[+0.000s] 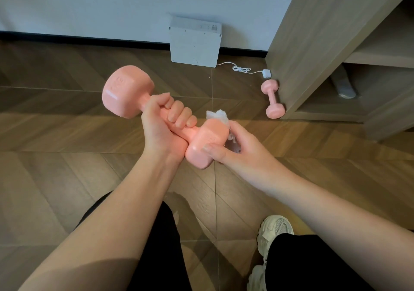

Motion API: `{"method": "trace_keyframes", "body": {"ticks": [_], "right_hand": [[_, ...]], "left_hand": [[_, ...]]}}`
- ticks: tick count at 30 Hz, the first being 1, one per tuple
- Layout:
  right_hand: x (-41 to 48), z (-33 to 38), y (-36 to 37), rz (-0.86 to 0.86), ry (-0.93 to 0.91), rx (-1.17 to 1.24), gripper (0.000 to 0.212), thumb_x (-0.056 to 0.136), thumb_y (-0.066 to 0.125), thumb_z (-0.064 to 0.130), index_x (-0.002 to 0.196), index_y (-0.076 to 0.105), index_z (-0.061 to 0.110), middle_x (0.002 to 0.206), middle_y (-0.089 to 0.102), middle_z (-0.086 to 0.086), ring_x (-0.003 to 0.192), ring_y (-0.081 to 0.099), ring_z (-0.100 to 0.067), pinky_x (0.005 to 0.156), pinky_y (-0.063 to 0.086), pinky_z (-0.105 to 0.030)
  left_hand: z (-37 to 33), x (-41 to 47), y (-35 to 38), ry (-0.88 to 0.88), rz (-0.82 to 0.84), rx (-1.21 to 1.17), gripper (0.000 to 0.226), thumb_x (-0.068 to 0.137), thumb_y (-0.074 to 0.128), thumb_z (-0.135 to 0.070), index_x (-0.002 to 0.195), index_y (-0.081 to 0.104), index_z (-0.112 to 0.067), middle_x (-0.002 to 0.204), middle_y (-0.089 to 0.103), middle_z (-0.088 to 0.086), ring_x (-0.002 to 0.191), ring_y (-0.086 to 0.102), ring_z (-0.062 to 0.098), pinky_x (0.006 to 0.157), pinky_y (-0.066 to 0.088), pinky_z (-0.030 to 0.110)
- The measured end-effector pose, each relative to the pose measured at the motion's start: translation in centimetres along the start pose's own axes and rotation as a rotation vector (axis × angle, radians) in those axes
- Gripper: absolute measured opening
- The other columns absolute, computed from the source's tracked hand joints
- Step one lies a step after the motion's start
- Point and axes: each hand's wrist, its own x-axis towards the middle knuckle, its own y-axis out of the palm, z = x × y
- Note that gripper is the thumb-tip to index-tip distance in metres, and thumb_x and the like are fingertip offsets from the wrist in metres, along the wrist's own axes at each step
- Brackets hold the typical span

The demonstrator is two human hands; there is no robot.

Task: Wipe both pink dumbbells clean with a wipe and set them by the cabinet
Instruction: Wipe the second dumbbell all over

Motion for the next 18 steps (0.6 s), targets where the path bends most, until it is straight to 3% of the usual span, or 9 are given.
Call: {"method": "trace_keyframes", "body": {"ticks": [3,7,12,14,16,18], "right_hand": [[0.3,-0.1,0.5,-0.045,0.019,0.139,0.07,0.066,0.076,0.046,0.13,0.052,0.028,0.114,0.061,0.012,0.108,0.06,-0.002,0.085,0.051,-0.024],[0.2,1.2,0.3,-0.215,-0.083,-0.144,0.07,0.063,0.077,0.045,0.128,0.051,0.037,0.119,0.061,0.014,0.11,0.059,-0.004,0.089,0.051,-0.026],[-1.1,3.0,-0.4,-0.237,-0.203,-0.56,0.078,0.064,0.08,0.042,0.134,0.046,0.037,0.128,0.048,0.018,0.113,0.049,0.0,0.093,0.043,-0.02],[-1.9,3.4,-0.4,-0.218,-0.199,-0.609,0.081,0.065,0.079,0.045,0.135,0.041,0.035,0.132,0.044,0.019,0.119,0.045,0.001,0.102,0.041,-0.031],[-2.6,3.5,-0.6,-0.224,-0.176,-0.708,0.083,0.066,0.076,0.051,0.137,0.037,0.035,0.138,0.041,0.018,0.134,0.034,-0.007,0.113,0.024,-0.053],[-2.8,3.6,-1.2,-0.231,-0.159,-0.818,0.088,0.064,0.075,0.058,0.139,0.036,0.035,0.147,0.036,0.017,0.146,0.016,-0.011,0.114,0.011,-0.06]], "left_hand": [[-0.1,0.0,0.5,-0.002,-0.006,0.014,0.03,0.09,0.053,-0.02,0.062,0.041,-0.017,0.046,0.032,-0.006,0.04,0.031,0.011,0.044,0.038,0.023],[0.3,0.2,1.6,-0.027,-0.217,0.136,0.025,0.089,0.069,-0.029,0.083,0.053,-0.011,0.059,0.051,-0.001,0.047,0.053,0.012,0.056,0.053,0.027],[1.3,-0.6,2.6,-0.192,-0.38,0.023,0.042,0.092,0.064,-0.029,0.06,0.043,-0.014,0.045,0.042,-0.003,0.04,0.044,0.012,0.06,0.048,0.028],[1.5,-1.2,2.6,-0.206,-0.374,-0.006,0.042,0.094,0.061,-0.028,0.06,0.039,-0.016,0.045,0.037,-0.004,0.043,0.039,0.012,0.061,0.045,0.028],[1.6,-1.6,2.9,-0.226,-0.349,-0.027,0.039,0.094,0.06,-0.026,0.064,0.037,-0.017,0.05,0.034,-0.004,0.048,0.034,0.013,0.059,0.042,0.027],[1.7,-1.6,3.4,-0.228,-0.338,-0.031,0.037,0.094,0.058,-0.024,0.066,0.036,-0.017,0.051,0.032,-0.004,0.047,0.032,0.013,0.054,0.041,0.025]]}}
